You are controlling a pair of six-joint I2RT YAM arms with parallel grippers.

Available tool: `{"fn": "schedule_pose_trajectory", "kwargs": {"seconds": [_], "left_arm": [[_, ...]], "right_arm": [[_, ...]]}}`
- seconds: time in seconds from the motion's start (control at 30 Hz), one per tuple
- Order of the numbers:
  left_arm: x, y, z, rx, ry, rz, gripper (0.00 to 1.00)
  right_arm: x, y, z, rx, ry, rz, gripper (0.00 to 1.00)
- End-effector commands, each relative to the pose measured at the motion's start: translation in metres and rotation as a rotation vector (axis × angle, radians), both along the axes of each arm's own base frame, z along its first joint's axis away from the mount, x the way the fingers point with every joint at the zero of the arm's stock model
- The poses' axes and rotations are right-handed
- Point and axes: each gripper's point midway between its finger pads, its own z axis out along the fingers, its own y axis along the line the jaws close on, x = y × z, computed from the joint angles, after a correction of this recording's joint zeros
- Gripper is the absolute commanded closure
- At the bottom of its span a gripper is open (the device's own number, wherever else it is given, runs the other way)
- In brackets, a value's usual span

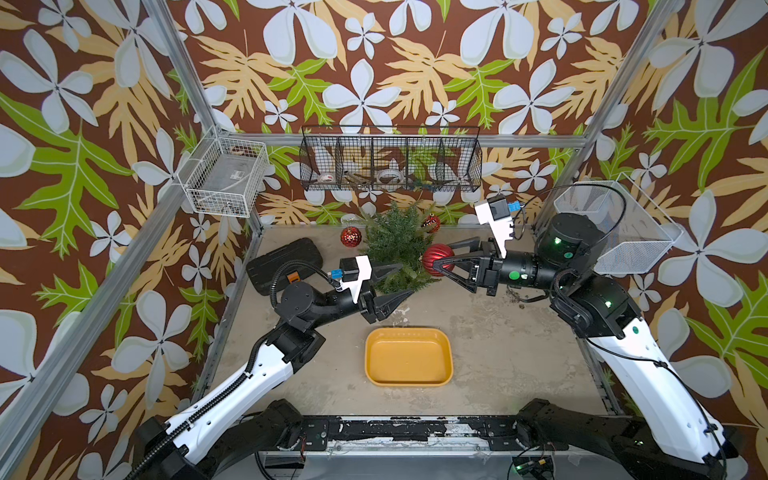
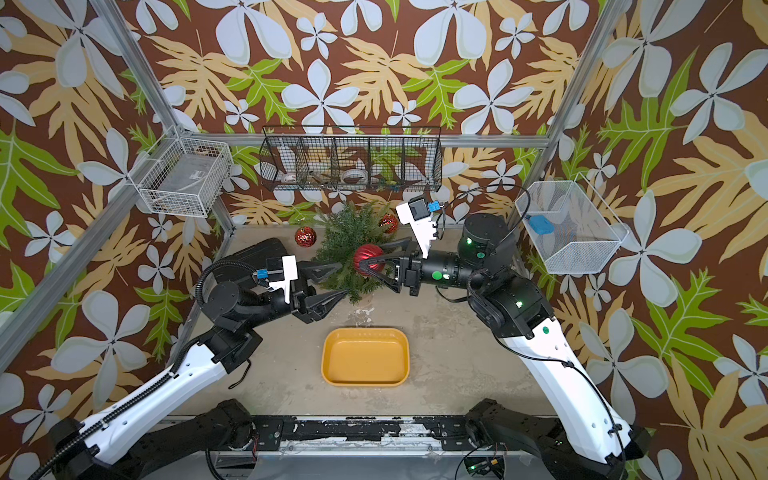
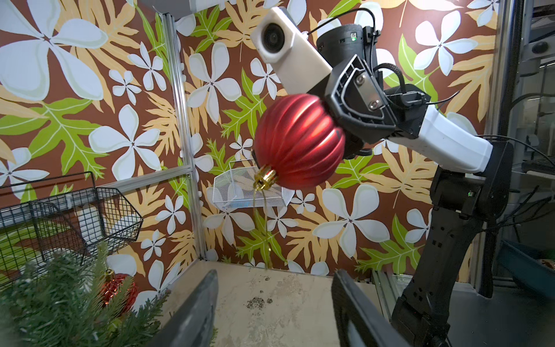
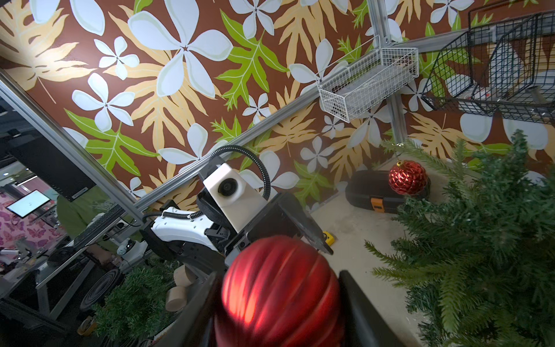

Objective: Decorate the small christmas tree with ornaments
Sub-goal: Pick up an ornament from the container.

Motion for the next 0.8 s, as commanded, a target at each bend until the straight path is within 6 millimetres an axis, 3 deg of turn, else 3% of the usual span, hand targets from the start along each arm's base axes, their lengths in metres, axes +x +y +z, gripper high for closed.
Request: {"fn": "schedule_pose_trajectory", "kwargs": {"seconds": [0.0, 0.77], "left_arm": [[0.0, -0.002, 0.008, -0.026, -0.031, 0.01, 0.41], [0.002, -0.02, 0.008, -0.022, -0.021, -0.011, 0.79]], "right_arm": [[-0.009, 0.001, 0.011, 0.038, -0.017, 0.045, 0.51], [-0.015, -0.001, 0.011, 0.042, -0.008, 0.06, 0.51]]}}
